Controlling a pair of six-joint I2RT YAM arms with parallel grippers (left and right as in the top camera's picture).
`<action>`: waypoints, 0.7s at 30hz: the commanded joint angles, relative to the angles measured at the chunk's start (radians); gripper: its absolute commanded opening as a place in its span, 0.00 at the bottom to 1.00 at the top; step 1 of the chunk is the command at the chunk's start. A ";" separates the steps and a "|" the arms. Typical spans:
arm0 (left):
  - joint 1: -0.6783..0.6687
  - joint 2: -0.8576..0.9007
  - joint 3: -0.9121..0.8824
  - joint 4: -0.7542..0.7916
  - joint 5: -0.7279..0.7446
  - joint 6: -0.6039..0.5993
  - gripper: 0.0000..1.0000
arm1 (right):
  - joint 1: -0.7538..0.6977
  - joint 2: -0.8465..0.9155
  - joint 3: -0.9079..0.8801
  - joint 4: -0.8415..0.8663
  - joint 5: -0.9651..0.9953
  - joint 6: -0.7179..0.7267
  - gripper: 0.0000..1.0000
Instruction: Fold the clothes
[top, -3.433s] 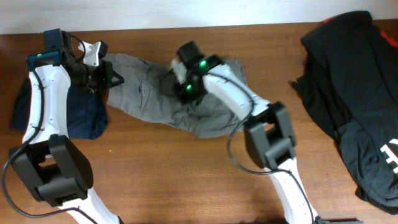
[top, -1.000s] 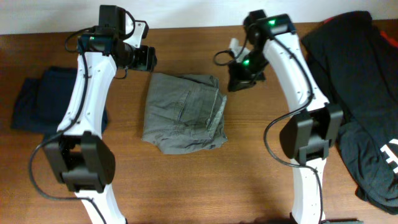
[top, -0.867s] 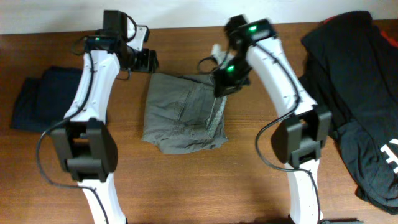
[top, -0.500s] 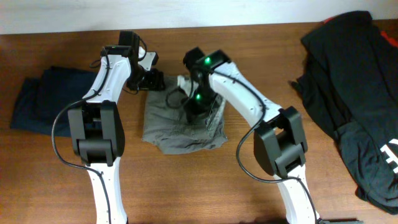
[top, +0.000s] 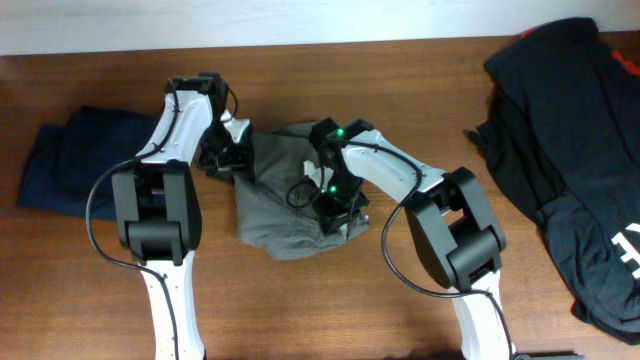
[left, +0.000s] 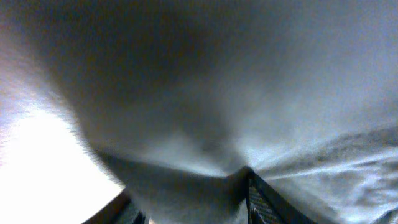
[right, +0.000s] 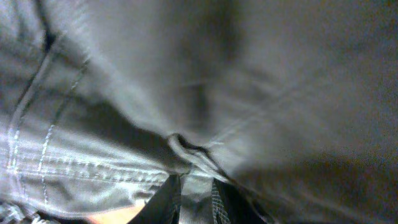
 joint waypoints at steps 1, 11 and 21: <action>0.000 0.035 -0.058 -0.057 0.031 -0.017 0.49 | -0.102 0.042 -0.038 0.064 0.378 0.011 0.23; 0.000 -0.023 -0.064 -0.178 0.153 0.002 0.55 | -0.293 0.041 0.045 0.135 0.457 0.010 0.31; 0.000 -0.220 -0.064 0.090 0.158 0.021 0.99 | -0.272 0.041 0.048 0.181 0.458 0.011 0.32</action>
